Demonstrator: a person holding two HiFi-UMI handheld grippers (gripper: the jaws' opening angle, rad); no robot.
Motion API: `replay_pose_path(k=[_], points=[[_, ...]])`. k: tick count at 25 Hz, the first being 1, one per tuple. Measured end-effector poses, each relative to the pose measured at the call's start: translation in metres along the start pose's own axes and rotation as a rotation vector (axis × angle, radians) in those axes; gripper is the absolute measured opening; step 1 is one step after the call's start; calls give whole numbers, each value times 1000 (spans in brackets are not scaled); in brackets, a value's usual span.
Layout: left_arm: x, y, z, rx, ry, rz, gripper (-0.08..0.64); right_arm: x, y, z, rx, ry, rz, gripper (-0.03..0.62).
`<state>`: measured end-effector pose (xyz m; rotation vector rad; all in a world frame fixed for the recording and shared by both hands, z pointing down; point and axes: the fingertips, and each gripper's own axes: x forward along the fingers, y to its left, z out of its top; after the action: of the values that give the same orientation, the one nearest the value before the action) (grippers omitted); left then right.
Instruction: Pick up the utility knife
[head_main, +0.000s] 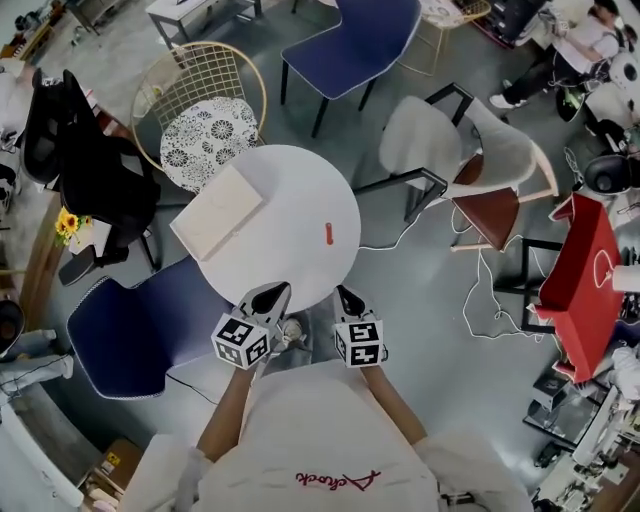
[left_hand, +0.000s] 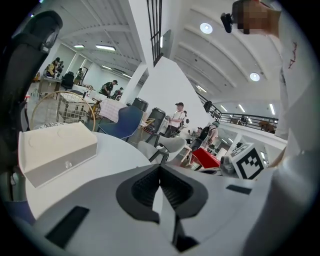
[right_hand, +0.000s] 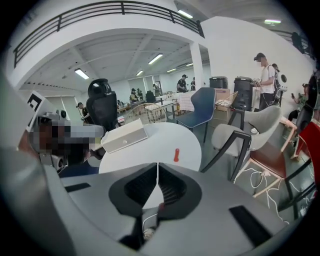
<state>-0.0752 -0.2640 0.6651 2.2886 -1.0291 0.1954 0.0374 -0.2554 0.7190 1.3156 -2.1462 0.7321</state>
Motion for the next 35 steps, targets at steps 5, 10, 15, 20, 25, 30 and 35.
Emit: replay_pose_path(k=[5, 10, 15, 20, 25, 30, 35], points=[[0, -6, -2, -3, -2, 2, 12, -3, -2, -9, 27, 8, 11, 111], [2, -9, 3, 6, -11, 6, 12, -3, -7, -8, 24, 11, 8, 118], [-2, -10, -2, 0, -8, 18, 13, 10, -13, -15, 17, 30, 8, 118], [-10, -9, -7, -14, -6, 41, 12, 41, -28, -13, 17, 60, 1, 118], [-18, 0, -9, -33, -4, 80, 12, 82, -44, -5, -17, 103, -6, 118], [-25, 11, -8, -49, -8, 109, 13, 122, -53, -7, -25, 170, -19, 118], [-28, 15, -8, -64, -9, 129, 12, 149, -66, -3, -16, 215, -48, 118]])
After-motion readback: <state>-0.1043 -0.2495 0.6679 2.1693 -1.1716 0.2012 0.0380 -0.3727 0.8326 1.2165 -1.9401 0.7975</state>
